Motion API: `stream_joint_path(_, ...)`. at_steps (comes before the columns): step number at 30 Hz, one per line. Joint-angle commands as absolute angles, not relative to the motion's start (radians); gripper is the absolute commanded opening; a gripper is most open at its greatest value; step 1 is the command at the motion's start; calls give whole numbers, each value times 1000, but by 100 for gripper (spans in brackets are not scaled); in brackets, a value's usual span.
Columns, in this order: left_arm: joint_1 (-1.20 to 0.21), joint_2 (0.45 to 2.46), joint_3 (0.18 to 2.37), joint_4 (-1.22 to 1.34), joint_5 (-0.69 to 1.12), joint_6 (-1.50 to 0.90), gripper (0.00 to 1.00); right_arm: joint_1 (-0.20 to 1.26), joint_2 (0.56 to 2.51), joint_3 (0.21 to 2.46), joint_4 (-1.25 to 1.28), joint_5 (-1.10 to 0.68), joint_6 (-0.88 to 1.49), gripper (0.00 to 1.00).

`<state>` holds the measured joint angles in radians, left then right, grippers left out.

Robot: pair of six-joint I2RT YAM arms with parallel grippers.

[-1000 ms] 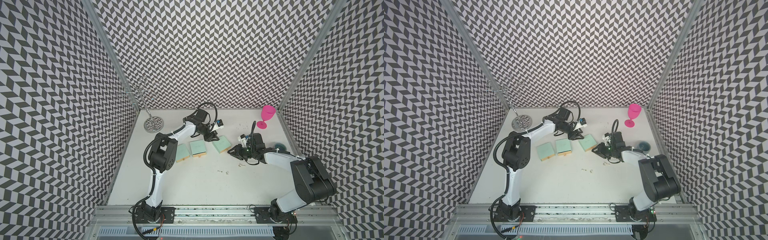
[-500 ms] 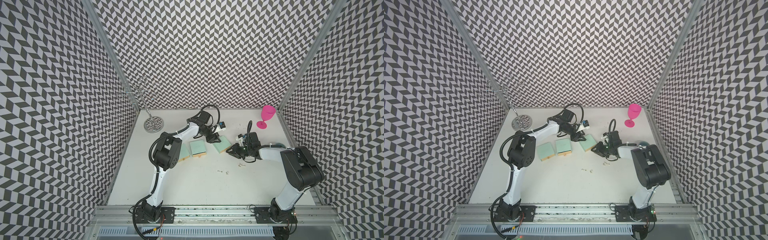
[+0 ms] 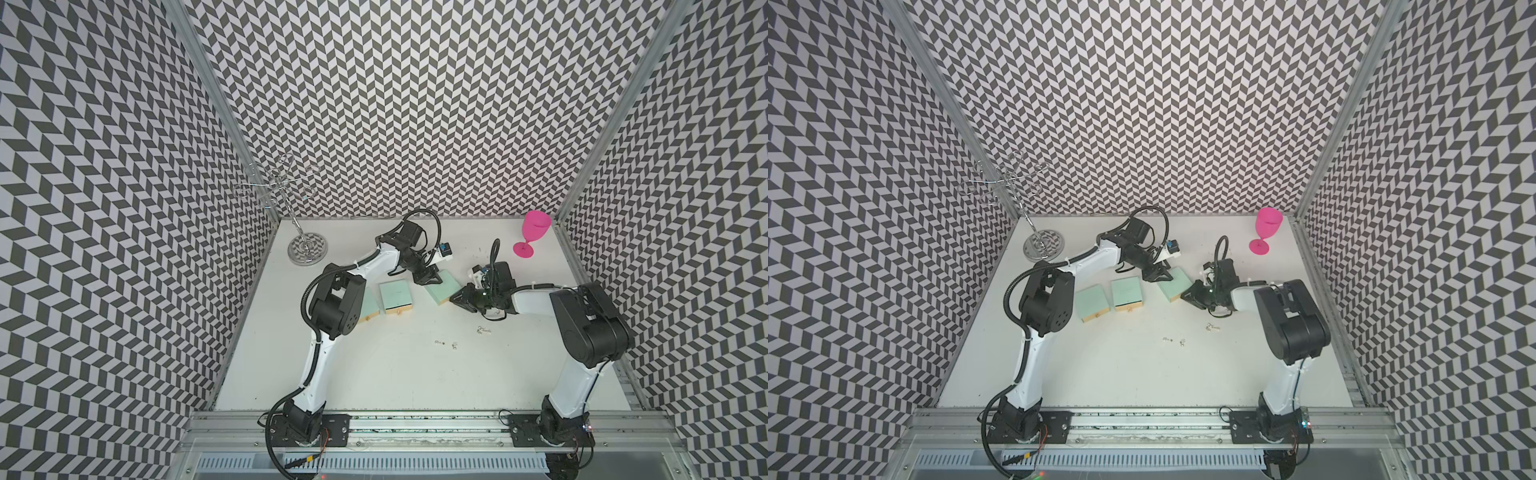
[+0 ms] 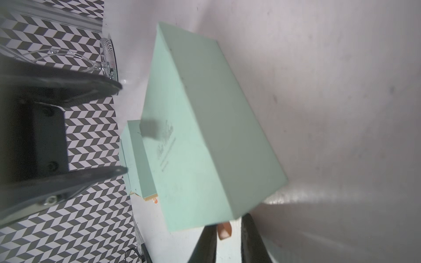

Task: Place the earrings into the drawer-style jewelry box
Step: Open the drawer in the jewelry box.

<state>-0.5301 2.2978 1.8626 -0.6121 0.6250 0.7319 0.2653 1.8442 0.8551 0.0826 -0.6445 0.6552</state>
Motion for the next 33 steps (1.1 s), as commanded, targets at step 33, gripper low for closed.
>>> stream_joint_path(33,-531,2419,1908,-663,543,787,39,264,1799,884,-52,-584,477,0)
